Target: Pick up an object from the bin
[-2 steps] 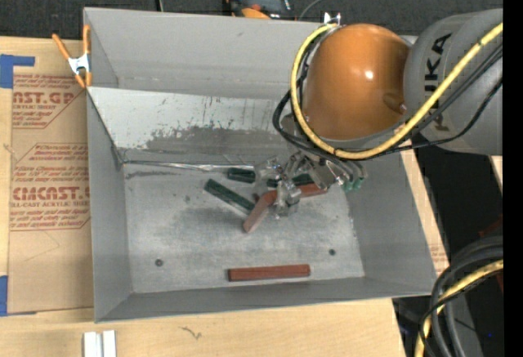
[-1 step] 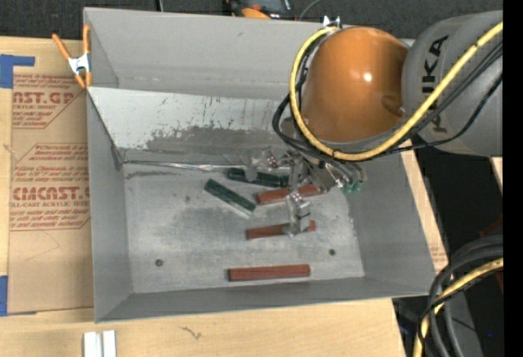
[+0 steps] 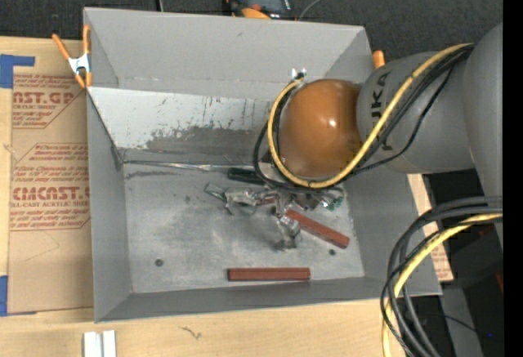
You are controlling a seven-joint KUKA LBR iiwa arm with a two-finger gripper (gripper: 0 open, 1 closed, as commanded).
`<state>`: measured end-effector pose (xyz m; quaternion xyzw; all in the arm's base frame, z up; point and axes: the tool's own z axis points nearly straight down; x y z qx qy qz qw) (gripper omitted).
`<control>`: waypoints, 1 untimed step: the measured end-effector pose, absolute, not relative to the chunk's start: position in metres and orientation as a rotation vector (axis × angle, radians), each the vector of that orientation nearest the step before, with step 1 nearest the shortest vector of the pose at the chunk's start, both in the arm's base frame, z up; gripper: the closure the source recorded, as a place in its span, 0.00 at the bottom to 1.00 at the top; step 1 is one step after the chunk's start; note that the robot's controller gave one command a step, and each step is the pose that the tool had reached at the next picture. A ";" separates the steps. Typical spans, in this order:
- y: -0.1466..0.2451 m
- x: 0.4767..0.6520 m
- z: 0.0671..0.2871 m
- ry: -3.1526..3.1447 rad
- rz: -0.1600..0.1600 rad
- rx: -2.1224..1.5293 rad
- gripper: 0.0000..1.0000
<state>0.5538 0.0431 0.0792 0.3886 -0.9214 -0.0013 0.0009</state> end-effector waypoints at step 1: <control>0.090 0.537 0.087 -2.986 -0.005 0.978 0.00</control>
Offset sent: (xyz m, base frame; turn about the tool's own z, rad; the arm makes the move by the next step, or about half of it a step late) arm -0.0158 0.0445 0.0078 0.1670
